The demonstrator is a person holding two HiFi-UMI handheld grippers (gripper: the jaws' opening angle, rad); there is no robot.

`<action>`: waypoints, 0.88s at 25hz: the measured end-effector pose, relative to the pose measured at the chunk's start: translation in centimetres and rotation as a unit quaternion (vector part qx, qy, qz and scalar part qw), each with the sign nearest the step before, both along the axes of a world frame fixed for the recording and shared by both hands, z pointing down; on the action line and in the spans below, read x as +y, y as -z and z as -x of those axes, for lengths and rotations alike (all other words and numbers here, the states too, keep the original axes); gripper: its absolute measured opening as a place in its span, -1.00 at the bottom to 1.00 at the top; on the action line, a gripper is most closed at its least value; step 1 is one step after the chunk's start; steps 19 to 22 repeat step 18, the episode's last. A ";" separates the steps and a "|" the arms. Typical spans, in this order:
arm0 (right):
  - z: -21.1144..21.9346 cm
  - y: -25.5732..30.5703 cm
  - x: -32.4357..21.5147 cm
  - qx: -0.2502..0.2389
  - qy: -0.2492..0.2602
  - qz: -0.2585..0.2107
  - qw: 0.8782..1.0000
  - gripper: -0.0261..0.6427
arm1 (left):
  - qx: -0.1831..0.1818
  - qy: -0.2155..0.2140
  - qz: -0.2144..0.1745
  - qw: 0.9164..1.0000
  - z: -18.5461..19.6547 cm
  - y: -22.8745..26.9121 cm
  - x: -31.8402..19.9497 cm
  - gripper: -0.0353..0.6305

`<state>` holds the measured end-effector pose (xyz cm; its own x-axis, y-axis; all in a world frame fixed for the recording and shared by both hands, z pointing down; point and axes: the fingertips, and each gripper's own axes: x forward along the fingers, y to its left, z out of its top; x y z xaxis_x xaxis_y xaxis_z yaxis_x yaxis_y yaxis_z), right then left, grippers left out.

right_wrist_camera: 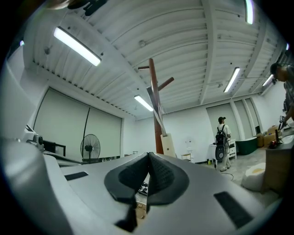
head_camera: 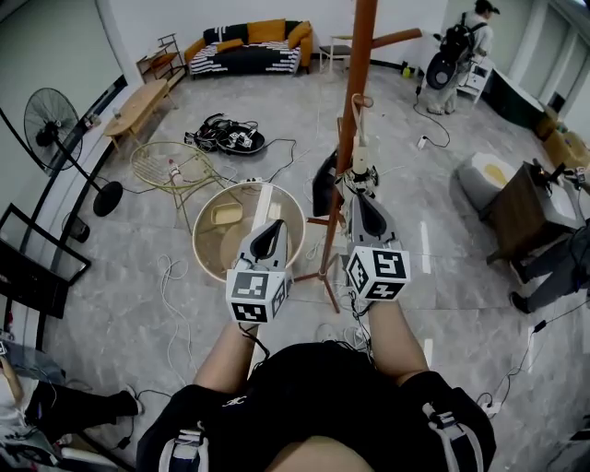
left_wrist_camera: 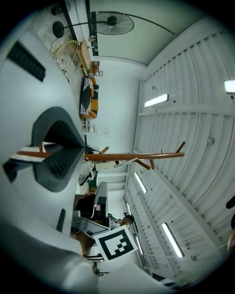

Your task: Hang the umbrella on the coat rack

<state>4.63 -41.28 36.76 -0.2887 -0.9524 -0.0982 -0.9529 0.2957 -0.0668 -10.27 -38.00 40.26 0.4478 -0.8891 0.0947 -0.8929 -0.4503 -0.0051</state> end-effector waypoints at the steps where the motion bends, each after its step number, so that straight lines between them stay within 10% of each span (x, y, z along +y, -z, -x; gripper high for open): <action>1: 0.0 0.1 0.1 -0.005 0.001 0.001 1.000 -0.89 | -0.001 -0.001 -0.001 1.000 0.1 0.1 0.0 -0.84; 22: -1.5 0.8 0.5 -0.017 -0.009 -0.002 1.000 -0.89 | -0.001 -0.009 -0.002 1.000 -1.2 0.8 -0.5 -0.84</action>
